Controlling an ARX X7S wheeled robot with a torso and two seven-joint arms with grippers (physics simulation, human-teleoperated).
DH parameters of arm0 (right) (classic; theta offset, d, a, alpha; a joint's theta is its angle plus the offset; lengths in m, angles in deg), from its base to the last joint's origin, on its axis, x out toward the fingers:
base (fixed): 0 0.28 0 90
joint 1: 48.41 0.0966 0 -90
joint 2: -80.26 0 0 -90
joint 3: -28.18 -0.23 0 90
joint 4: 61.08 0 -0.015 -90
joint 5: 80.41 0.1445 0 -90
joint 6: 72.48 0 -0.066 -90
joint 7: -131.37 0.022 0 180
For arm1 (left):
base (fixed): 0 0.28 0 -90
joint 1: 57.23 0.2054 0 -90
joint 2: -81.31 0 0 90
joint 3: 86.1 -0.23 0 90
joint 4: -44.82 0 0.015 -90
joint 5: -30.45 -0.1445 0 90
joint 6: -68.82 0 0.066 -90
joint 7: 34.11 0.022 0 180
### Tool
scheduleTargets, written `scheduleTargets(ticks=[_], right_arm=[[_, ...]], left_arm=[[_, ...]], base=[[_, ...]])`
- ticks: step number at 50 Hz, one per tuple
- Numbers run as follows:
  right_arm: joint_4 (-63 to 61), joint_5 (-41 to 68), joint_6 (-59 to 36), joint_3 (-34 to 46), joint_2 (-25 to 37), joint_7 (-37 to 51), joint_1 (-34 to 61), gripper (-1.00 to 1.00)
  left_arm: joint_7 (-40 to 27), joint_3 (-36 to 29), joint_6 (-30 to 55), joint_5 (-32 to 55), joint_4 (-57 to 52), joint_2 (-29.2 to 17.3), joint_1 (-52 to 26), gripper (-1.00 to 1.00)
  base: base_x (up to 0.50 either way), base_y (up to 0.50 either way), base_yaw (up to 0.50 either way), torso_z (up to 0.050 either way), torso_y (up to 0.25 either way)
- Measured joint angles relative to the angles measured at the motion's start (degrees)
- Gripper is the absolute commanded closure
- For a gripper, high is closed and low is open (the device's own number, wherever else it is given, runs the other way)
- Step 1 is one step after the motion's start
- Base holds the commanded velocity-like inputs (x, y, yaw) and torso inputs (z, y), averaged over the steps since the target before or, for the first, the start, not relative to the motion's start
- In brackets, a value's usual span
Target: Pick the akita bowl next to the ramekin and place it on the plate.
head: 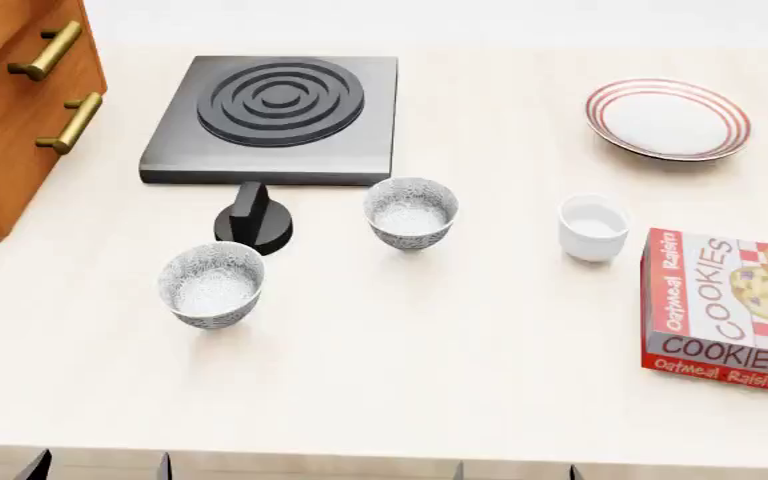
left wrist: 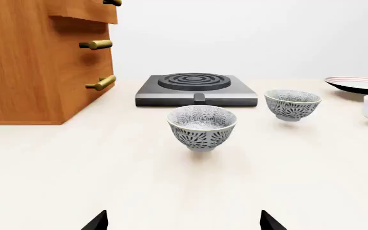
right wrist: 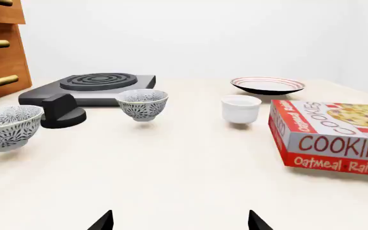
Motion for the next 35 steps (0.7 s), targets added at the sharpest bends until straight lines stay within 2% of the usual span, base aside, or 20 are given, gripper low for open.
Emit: scheduleTargets(ticks=[19, 30, 35], right_arm=[[0.4, 1.8, 0.2, 2.7, 2.2, 3.1, 0.2, -1.00], [3.1, 1.7, 1.0, 3.5, 3.1, 4.8, 0.5, -1.00], [0.6, -0.7, 0.0, 4.8, 3.9, 6.5, 0.0, -1.00]], left_arm=[[-2.2, -2.8, 0.0, 2.2, 0.0, -2.3, -0.1, -1.00], [-3.3, -4.2, -7.6, 1.5, 11.3, -3.0, -2.4, -1.00], [-4.0, -4.7, -9.1, 1.6, 12.8, -3.5, -3.0, -1.00]], base=[[0.00, 0.00, 0.00, 0.000, 0.000], [0.00, 0.00, 0.00, 0.000, 0.000], [0.00, 0.00, 0.00, 0.000, 0.000]])
